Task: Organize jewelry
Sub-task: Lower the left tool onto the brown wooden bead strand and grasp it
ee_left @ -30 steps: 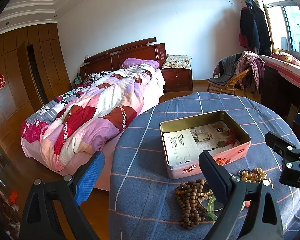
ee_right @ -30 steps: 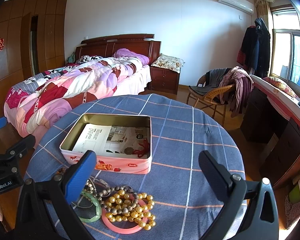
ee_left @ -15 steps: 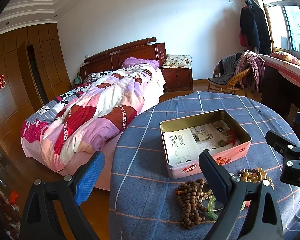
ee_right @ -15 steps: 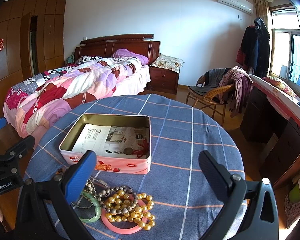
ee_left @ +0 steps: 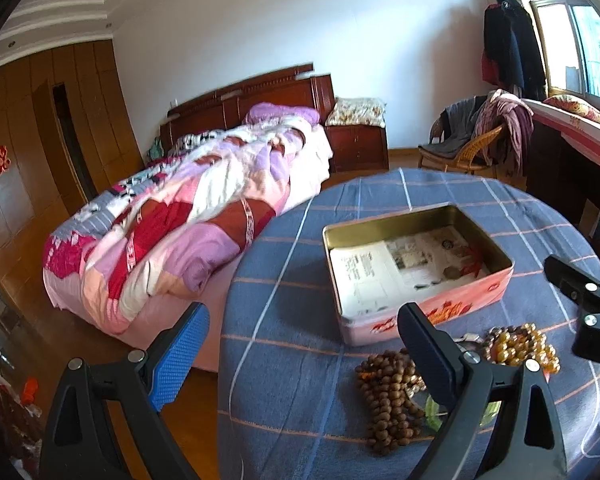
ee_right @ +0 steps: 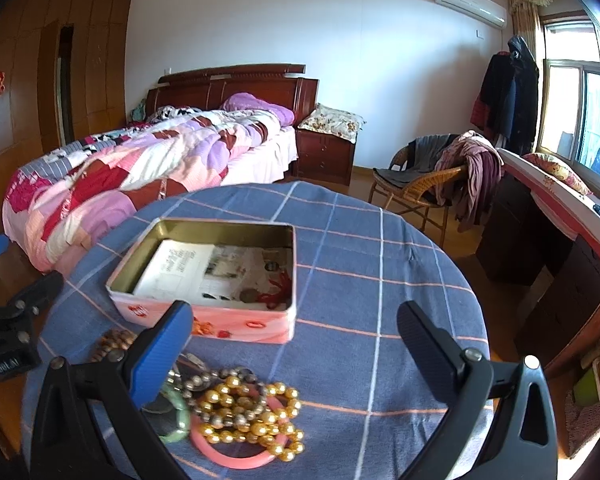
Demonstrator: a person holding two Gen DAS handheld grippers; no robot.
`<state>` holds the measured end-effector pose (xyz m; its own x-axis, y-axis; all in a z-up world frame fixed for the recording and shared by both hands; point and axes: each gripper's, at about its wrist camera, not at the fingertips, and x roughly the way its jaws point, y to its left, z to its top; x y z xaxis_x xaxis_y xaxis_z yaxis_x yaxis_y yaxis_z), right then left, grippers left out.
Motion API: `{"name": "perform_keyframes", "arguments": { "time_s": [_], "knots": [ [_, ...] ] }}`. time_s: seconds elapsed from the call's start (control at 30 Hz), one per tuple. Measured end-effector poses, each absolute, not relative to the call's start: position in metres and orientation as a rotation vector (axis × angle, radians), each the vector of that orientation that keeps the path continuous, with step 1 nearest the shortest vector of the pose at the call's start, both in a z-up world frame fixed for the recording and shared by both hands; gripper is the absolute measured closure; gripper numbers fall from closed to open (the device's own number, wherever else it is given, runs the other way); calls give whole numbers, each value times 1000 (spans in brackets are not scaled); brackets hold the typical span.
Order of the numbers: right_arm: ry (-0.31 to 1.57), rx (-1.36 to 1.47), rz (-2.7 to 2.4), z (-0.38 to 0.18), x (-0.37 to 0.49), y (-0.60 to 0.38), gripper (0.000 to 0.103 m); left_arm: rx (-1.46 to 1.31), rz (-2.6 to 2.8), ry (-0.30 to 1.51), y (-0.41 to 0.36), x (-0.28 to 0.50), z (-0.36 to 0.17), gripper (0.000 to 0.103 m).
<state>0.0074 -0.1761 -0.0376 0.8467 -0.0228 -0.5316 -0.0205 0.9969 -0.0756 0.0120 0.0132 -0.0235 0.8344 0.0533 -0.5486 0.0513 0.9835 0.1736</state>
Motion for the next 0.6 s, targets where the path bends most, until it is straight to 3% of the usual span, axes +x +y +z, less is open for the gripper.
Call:
{"name": "perform_keyframes", "arguments": {
  "time_s": [0.37, 0.47, 0.6],
  "knots": [
    [674, -79, -47, -88, 7, -211, 3, 203, -18, 667, 11, 18, -62, 8],
    [684, -83, -31, -84, 6, -209, 4, 215, -63, 669, 1, 14, -64, 29],
    [683, -97, -27, -82, 4, -206, 4, 223, -118, 695, -10, 12, -72, 34]
  ]
}}
